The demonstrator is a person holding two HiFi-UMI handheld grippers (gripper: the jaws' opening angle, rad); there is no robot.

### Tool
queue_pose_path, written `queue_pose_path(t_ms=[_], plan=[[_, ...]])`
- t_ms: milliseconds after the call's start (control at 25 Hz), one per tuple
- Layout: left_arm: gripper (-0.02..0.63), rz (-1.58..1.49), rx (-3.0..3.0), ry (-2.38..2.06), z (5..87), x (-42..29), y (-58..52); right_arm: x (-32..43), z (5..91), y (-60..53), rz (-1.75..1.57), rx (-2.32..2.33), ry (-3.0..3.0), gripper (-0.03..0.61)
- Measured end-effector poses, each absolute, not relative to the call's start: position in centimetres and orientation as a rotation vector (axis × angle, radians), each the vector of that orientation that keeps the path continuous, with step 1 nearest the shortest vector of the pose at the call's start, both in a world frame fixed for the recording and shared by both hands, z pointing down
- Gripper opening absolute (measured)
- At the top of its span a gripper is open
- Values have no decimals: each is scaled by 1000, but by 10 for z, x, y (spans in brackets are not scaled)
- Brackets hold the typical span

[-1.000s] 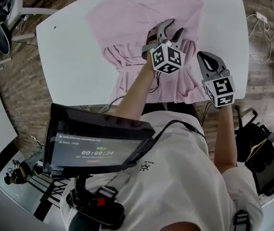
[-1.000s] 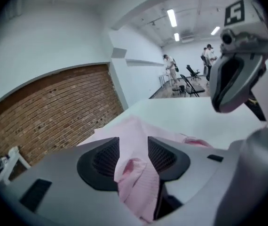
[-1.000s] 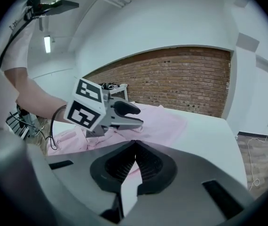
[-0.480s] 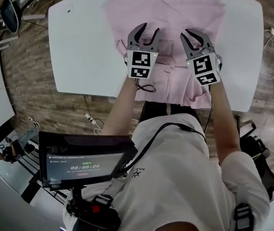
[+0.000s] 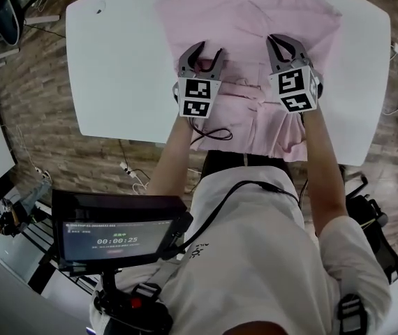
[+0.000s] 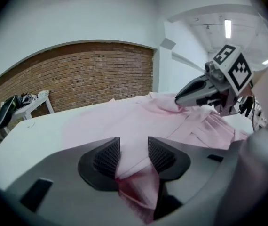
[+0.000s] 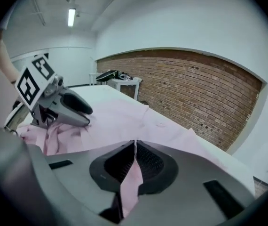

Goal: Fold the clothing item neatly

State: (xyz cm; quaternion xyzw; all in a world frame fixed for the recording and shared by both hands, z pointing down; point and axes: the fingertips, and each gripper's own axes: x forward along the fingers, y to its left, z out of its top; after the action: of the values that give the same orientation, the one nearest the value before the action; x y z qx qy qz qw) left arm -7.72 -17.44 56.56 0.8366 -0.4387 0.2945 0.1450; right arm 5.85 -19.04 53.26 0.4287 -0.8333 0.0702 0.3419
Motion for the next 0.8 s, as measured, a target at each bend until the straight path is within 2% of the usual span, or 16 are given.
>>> queue_pose_path(t_ms=[200, 560, 720, 800], plan=[[176, 766, 2279, -1302, 572, -117, -168, 109, 506, -210, 381, 1253, -2184, 18], [175, 801, 2281, -1281, 574, -123, -161, 177, 539, -249, 264, 1301, -1978, 21], [175, 775, 2296, -1310, 568, -131, -163, 151, 530, -192, 395, 1119, -2189, 21], [175, 781, 2314, -1305, 566, -131, -164, 128, 535, -165, 419, 1003, -2233, 76]])
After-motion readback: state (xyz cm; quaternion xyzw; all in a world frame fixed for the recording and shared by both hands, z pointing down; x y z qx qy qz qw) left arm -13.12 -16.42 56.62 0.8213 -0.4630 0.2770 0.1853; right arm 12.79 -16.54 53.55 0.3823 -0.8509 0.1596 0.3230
